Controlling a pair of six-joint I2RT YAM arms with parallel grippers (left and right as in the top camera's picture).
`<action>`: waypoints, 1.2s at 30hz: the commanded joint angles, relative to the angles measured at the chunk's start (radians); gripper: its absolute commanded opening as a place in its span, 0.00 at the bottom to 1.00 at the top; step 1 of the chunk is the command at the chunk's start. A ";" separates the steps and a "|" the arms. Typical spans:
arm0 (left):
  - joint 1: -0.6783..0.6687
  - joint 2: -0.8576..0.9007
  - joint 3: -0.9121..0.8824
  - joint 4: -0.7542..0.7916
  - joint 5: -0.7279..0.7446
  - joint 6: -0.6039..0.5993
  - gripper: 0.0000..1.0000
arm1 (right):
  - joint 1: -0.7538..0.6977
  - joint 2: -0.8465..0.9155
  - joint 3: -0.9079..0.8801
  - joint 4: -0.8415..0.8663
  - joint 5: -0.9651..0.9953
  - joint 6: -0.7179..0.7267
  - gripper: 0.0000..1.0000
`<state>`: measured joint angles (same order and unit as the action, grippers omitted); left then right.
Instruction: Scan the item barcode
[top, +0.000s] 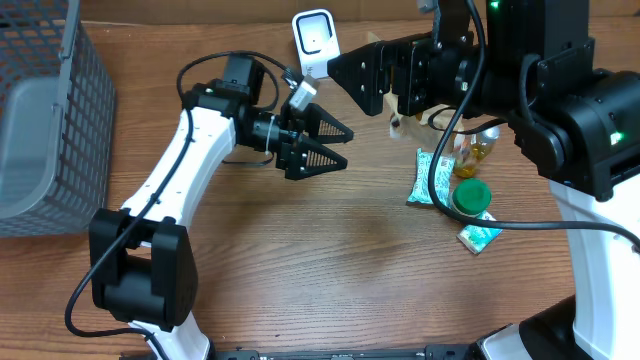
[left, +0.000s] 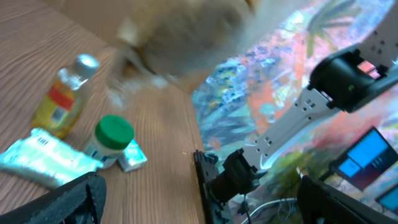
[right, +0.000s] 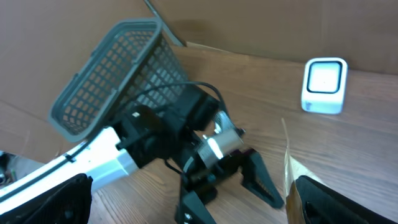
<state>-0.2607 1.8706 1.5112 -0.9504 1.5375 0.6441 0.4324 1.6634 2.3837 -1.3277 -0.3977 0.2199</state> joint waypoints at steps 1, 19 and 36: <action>-0.025 0.018 -0.005 0.027 0.044 0.030 0.99 | -0.002 -0.014 0.019 0.014 -0.044 -0.008 1.00; 0.013 0.018 -0.005 0.115 -0.075 0.021 1.00 | -0.002 -0.014 0.019 0.020 -0.214 -0.007 1.00; -0.005 0.018 -0.005 0.137 0.033 0.006 1.00 | 0.001 -0.014 0.019 0.025 -0.286 -0.007 1.00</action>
<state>-0.2417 1.8706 1.5112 -0.8227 1.4998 0.6537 0.4328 1.6634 2.3837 -1.3094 -0.6697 0.2203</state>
